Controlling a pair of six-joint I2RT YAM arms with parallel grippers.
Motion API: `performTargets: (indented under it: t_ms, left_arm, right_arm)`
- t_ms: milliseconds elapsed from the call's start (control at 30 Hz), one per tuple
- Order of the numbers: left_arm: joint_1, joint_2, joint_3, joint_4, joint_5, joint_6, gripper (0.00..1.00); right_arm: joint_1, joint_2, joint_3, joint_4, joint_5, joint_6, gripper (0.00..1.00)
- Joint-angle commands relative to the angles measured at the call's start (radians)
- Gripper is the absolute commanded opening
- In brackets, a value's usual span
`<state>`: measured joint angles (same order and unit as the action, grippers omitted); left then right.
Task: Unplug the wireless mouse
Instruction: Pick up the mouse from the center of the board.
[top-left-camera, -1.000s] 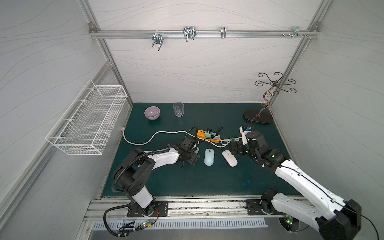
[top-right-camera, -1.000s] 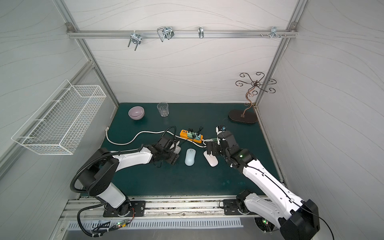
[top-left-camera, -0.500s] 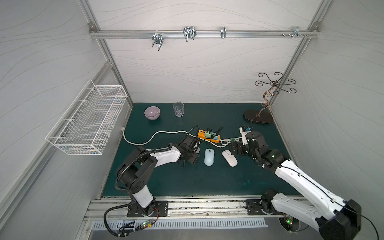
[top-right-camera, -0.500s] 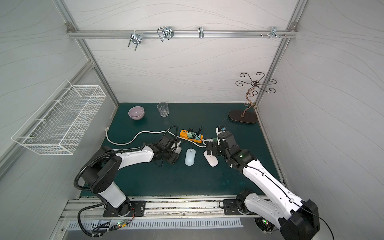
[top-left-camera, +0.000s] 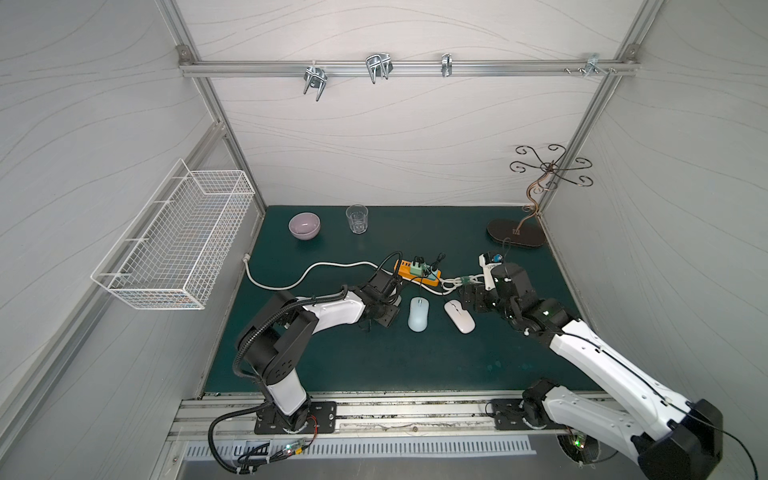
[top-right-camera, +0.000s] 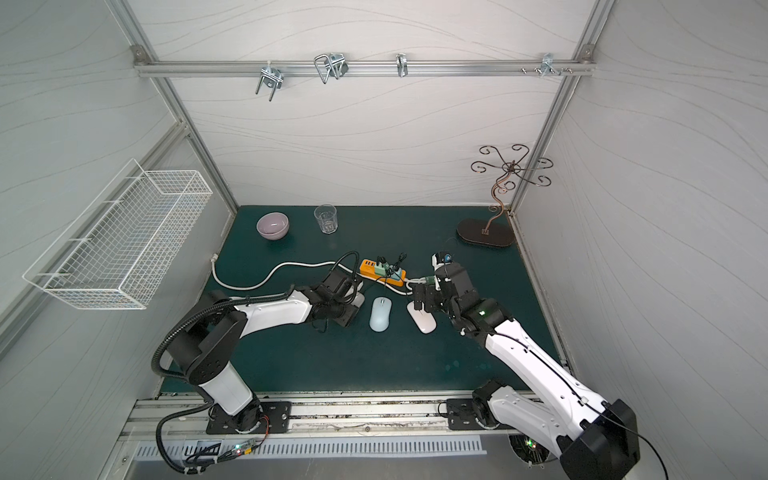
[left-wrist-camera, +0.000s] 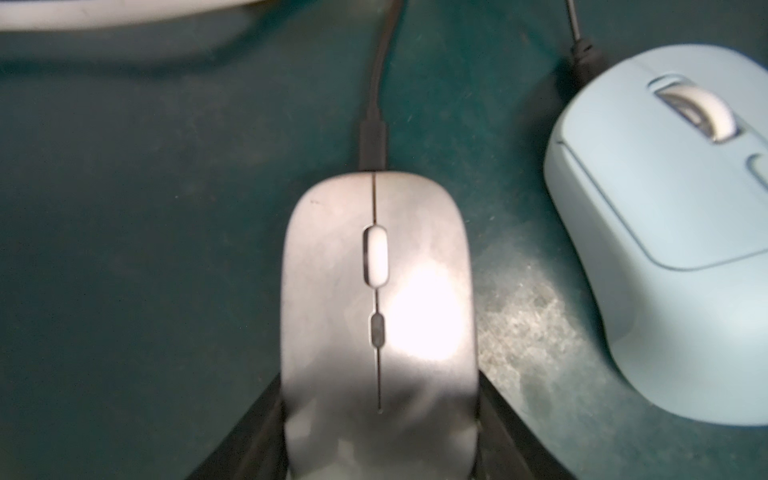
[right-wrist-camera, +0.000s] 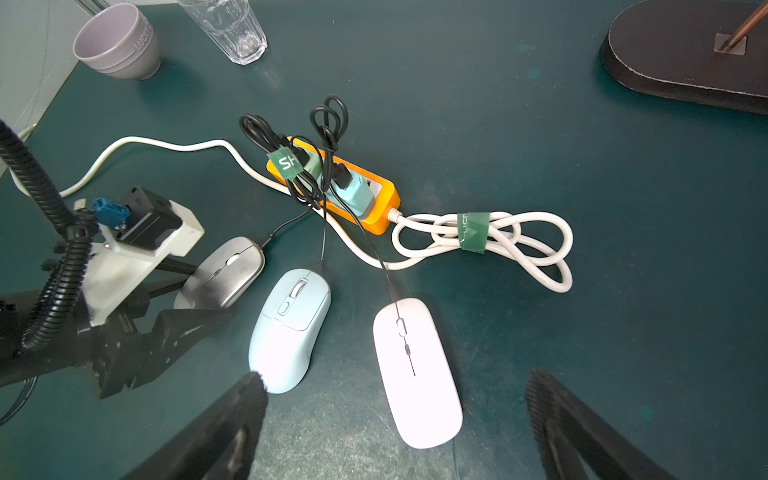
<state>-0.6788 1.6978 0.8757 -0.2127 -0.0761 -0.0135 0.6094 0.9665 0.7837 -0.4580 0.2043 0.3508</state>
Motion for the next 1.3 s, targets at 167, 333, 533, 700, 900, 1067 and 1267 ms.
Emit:
performTargets:
  t_ms: [167,333,533,700,900,1067,1267]
  left_arm:
    - [-0.016,-0.02,-0.003,-0.01,-0.085,-0.004,0.53]
    - [-0.016,-0.145,-0.056,0.028,-0.079,-0.026,0.54]
    - [-0.014,-0.291,-0.135,0.121,-0.008,-0.055,0.55]
    - [-0.016,-0.36,-0.181,0.199,0.072,-0.069,0.56]
    - [-0.016,-0.408,-0.191,0.218,0.132,-0.098,0.56]
    - [-0.016,-0.445,-0.193,0.215,0.16,-0.109,0.56]
    - [-0.016,-0.467,-0.193,0.201,0.181,-0.116,0.56]
  right_arm:
    - [0.006,-0.012,-0.02,0.001,-0.045,0.032,0.99]
    - [0.008,0.019,-0.027,0.067,-0.152,0.084,0.99]
    - [0.016,0.056,-0.047,0.206,-0.275,0.21,0.98]
    - [0.035,0.101,-0.1,0.414,-0.369,0.379,0.91]
    - [0.08,0.184,-0.131,0.609,-0.391,0.507,0.79]
    - [0.088,0.292,-0.127,0.758,-0.472,0.603,0.62]
    - [0.104,0.424,-0.105,0.911,-0.54,0.672,0.57]
